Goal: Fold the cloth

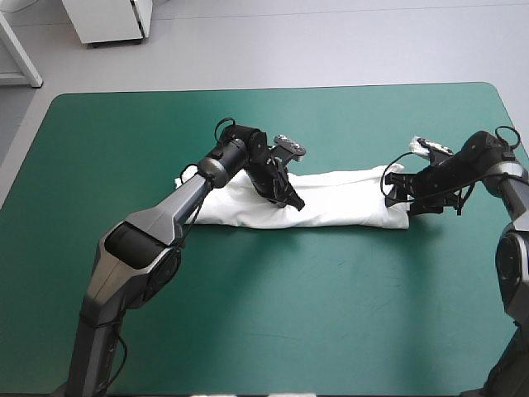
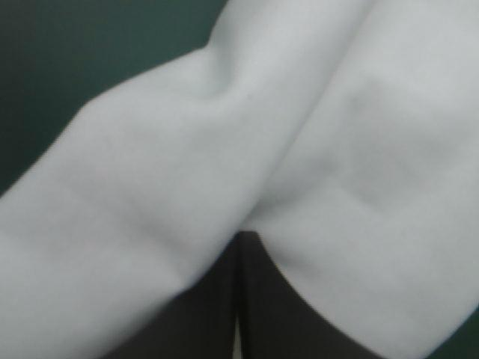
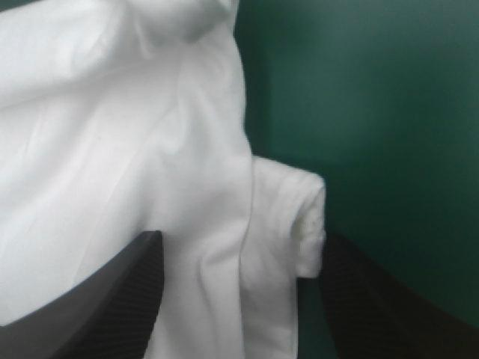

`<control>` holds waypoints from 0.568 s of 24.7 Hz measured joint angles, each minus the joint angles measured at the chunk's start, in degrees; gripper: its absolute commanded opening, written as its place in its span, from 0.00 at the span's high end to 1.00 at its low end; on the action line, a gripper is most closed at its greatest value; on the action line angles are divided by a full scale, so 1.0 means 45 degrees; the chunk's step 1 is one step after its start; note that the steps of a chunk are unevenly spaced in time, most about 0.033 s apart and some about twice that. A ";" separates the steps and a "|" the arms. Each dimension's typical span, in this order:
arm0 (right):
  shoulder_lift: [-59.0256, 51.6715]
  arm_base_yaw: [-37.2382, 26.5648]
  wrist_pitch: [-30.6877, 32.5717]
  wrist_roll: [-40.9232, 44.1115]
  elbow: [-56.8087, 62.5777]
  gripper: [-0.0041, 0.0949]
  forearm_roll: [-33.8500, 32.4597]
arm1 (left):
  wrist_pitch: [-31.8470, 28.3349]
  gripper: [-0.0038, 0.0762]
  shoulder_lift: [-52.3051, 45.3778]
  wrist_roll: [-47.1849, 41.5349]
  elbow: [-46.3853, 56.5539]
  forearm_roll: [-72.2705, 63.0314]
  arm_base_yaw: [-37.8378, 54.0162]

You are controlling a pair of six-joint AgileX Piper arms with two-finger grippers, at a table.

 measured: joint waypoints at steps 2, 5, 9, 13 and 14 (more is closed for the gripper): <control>0.0016 0.0098 0.0000 -0.0025 0.0000 0.38 0.0023 | -0.0010 0.98 0.0000 0.0000 0.0000 -0.0015 0.0000; 0.0064 0.0386 -0.0088 -0.0100 0.0000 0.39 0.0051 | -0.0025 0.98 0.0000 0.0000 0.0000 -0.0026 0.0000; 0.0254 0.1063 -0.0201 -0.0095 0.0110 0.67 0.0098 | -0.0040 0.98 0.0000 0.0000 0.0000 -0.0027 0.0000; 0.0358 0.1557 -0.0269 0.0479 0.0173 0.97 -0.0307 | -0.0043 0.98 0.0000 0.0014 0.0000 -0.0027 0.0000; 0.0358 0.1571 -0.0286 0.0511 0.0187 0.97 -0.0318 | -0.0043 0.98 0.0000 0.0024 0.0000 -0.0027 0.0000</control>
